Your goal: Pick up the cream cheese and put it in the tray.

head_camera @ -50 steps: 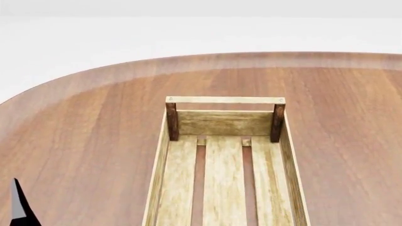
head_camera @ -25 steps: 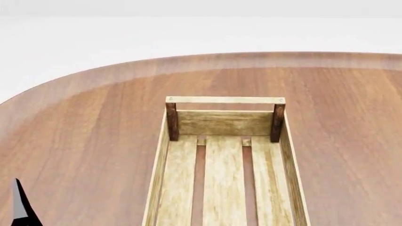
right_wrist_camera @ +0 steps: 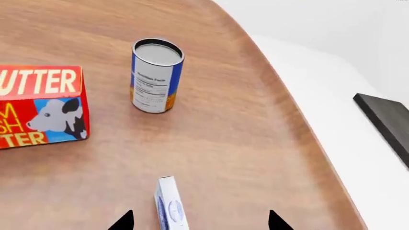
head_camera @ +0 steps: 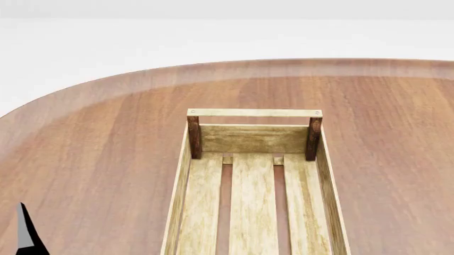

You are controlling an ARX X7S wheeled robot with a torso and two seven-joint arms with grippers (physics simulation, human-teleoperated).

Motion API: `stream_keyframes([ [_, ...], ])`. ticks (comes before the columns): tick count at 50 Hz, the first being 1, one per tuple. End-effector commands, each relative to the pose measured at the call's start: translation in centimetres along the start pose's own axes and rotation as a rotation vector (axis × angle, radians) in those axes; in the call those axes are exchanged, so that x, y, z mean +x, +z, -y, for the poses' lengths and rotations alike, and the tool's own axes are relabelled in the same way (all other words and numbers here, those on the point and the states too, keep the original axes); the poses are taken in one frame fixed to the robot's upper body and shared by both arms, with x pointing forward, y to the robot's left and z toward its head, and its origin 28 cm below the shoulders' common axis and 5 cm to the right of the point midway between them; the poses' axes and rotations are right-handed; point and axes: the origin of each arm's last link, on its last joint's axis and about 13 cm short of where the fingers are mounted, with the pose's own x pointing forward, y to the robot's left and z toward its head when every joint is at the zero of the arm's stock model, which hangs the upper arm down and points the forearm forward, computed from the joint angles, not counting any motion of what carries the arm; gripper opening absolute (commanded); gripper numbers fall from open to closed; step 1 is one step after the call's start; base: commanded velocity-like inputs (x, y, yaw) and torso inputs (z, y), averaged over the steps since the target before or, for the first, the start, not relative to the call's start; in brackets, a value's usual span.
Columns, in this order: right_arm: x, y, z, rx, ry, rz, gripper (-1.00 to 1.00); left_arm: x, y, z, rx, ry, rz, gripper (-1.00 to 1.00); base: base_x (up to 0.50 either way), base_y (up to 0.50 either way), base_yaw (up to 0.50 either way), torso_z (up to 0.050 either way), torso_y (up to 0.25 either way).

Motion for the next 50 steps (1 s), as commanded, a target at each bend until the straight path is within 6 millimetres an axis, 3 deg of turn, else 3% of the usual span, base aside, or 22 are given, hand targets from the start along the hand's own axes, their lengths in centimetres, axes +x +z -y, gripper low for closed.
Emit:
stream_keyframes([
  [1, 0.2, -0.5, -0.7, -0.046, 0.028, -0.024, 1.00, -0.1, 0.0, 0.1, -0.001, -0.004, -0.003, 1.00, 0.00, 0.00, 0.00, 0.000, 0.000],
  [21, 2.2, -0.4, 0.2, 0.012, 0.262, -0.021, 1.00, 0.0, -0.1, 0.1, 0.001, -0.007, -0.009, 1.00, 0.00, 0.00, 0.00, 0.000, 0.000],
  [36, 2.6, 0.3, 1.4, 0.004, 0.263, 0.017, 1.00, 0.1, -0.3, 0.1, 0.000, -0.006, -0.014, 1.00, 0.00, 0.00, 0.00, 0.000, 0.000],
  [50, 3.8, -0.4, 1.7, -0.056, 0.241, -0.021, 1.00, 0.1, -0.3, 0.1, 0.003, -0.006, -0.015, 1.00, 0.00, 0.00, 0.00, 0.000, 0.000],
])
